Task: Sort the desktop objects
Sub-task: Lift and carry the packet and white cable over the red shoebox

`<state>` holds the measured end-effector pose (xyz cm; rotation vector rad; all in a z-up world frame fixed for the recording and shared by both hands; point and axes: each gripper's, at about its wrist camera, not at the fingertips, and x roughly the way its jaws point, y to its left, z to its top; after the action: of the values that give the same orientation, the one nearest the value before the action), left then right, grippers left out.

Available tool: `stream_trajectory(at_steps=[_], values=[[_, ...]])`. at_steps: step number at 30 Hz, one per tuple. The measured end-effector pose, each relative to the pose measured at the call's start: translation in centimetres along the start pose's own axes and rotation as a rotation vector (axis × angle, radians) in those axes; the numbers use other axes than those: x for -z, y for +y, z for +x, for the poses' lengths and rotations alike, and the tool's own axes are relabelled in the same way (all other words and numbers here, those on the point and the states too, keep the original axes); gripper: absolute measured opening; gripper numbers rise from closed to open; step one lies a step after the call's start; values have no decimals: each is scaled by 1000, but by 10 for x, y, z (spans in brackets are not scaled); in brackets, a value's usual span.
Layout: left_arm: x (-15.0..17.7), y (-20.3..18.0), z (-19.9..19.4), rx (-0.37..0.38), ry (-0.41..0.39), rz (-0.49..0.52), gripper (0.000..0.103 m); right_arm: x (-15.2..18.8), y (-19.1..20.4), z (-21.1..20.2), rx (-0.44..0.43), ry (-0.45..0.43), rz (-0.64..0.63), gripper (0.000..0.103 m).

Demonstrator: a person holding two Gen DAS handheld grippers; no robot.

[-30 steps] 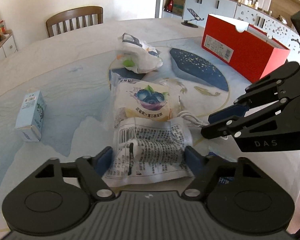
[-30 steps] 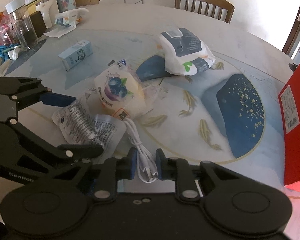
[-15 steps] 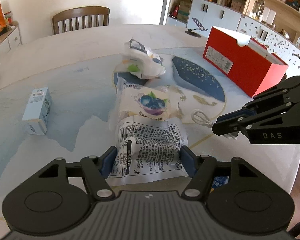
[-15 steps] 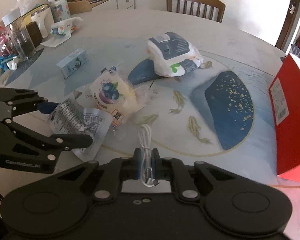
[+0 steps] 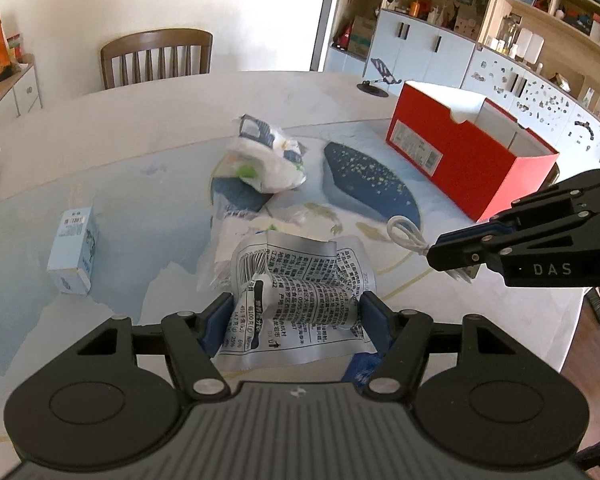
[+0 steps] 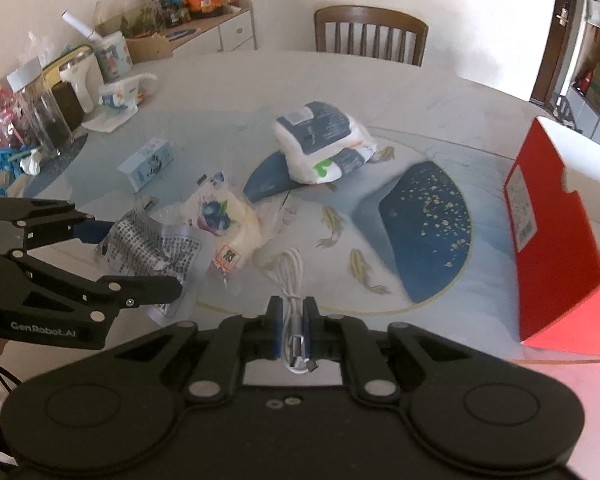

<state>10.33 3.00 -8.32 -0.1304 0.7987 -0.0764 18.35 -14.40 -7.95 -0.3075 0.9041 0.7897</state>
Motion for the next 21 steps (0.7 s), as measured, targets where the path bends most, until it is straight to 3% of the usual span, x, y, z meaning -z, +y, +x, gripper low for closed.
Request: stream_trajectory(at_steps=[21], values=[[-61, -63, -12, 118, -62, 65, 67, -3, -55, -76, 57, -168, 167, 7]])
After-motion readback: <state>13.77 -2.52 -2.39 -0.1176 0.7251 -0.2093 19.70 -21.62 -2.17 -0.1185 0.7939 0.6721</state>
